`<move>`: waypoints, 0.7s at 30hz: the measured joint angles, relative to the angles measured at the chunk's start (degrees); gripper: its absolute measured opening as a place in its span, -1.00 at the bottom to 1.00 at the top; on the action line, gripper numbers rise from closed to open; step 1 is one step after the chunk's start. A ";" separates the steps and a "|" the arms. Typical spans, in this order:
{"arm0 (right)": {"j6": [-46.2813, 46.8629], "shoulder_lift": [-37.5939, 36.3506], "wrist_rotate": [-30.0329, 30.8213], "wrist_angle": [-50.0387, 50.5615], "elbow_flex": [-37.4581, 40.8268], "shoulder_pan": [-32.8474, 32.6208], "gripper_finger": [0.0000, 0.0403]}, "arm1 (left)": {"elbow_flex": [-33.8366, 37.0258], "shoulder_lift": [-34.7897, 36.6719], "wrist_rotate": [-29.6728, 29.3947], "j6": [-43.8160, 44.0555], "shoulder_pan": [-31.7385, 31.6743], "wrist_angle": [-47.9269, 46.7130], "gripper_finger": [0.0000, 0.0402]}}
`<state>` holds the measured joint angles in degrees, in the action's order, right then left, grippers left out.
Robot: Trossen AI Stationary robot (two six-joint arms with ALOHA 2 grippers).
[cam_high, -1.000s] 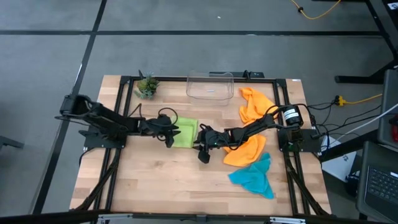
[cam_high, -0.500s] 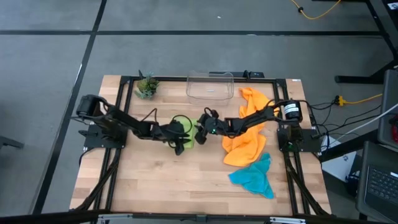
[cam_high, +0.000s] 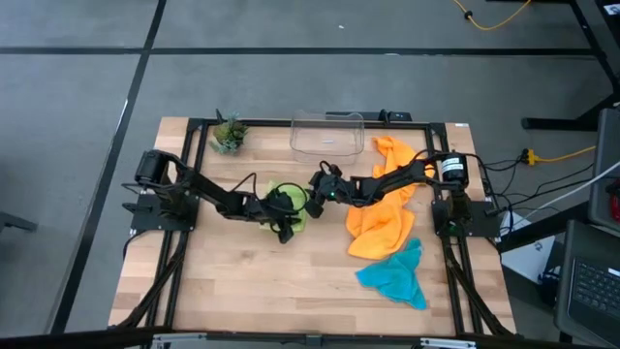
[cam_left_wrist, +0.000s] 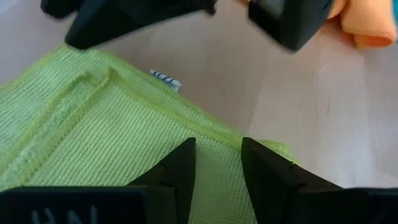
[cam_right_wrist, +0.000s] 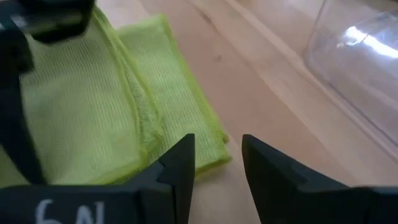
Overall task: Fold microfiber towels
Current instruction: Fold the green microfiber cloth
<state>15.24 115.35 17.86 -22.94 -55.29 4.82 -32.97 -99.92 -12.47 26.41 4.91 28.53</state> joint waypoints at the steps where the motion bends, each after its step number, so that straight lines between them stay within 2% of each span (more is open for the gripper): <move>1: -0.37 0.29 -0.08 0.34 0.00 0.00 -0.33 | 0.00 0.00 0.01 0.00 0.12 0.01 -0.40; 6: 0.03 2.08 -1.16 0.64 -0.03 -0.03 -0.33 | 0.00 -0.19 3.75 0.19 1.40 0.07 -0.40; 21: 2.30 3.21 -0.97 3.41 -0.33 -0.37 -0.33 | -0.04 -1.14 4.41 5.61 8.15 -0.08 -0.40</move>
<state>17.54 118.56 16.88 -19.53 -55.61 4.45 -33.01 -101.06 -8.06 32.02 13.06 28.45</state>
